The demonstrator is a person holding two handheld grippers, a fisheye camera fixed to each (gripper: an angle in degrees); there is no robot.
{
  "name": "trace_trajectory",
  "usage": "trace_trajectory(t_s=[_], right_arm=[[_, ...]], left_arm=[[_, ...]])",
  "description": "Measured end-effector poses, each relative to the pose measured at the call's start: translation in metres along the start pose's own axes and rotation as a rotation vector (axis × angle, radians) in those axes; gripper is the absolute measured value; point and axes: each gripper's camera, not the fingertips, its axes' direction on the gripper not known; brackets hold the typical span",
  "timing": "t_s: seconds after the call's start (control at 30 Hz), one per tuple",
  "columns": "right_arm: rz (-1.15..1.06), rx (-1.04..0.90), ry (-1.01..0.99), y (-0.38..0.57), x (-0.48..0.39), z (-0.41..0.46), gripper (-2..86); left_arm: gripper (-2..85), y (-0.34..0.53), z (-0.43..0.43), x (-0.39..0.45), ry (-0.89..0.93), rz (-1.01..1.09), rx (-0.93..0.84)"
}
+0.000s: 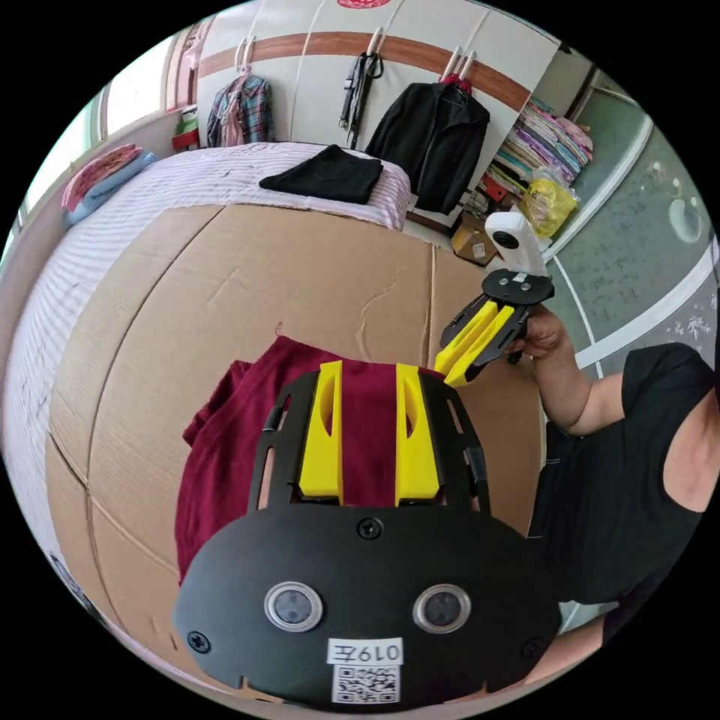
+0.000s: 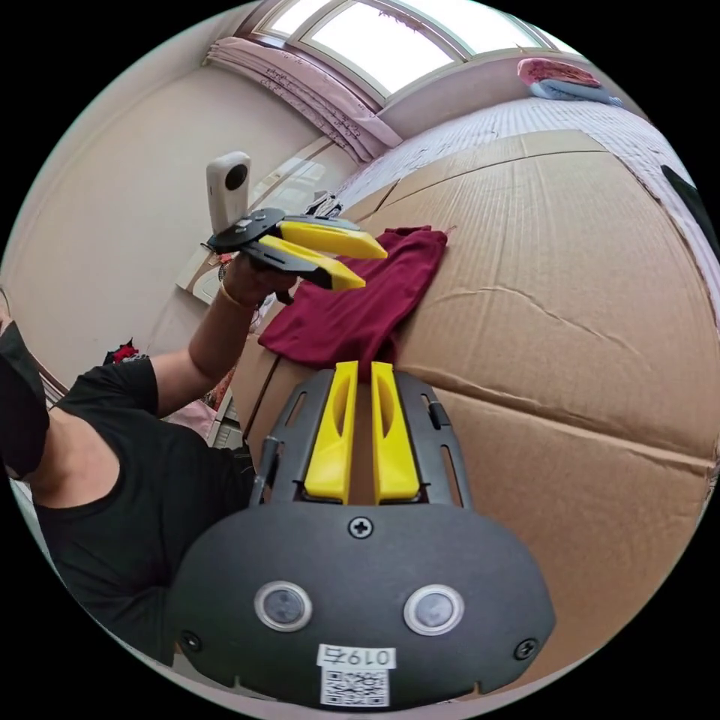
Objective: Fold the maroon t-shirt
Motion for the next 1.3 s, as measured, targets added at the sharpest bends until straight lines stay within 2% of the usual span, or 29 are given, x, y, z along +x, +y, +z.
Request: trace_trajectory(t_s=[0.13,0.23,0.3,0.53,0.73,1.03,1.2,1.3], right_arm=[[-0.008,-0.009,0.033,0.010,-0.010,0.011,2.4],[-0.008,-0.003,0.033,0.017,-0.014,0.018,2.8],[-0.005,-0.002,0.030,0.021,-0.016,0.021,3.3],[-0.029,-0.023,0.049,0.034,-0.029,0.040,3.9],[-0.063,-0.017,0.117,0.045,-0.047,0.052,1.7],[-0.135,-0.051,0.159,0.057,-0.066,0.069,1.2],[-0.141,-0.053,0.153,0.061,-0.065,0.069,3.3],[-0.179,-0.033,0.127,0.062,-0.071,0.061,7.4]], left_arm=[[9.7,-0.056,0.018,-0.020,-0.132,0.022,-0.116],[10.0,-0.092,0.035,-0.040,-0.093,0.014,-0.164],[10.2,-0.110,0.053,-0.054,0.002,0.017,-0.219],[9.4,-0.130,0.087,-0.076,0.058,-0.010,-0.294],[3.7,-0.130,0.083,-0.086,0.070,0.004,-0.210],[1.9,-0.075,0.028,-0.100,0.214,0.099,0.138],[1.7,-0.046,0.001,-0.111,0.292,0.194,0.268],[1.6,-0.030,-0.016,-0.121,0.364,0.253,0.359]])
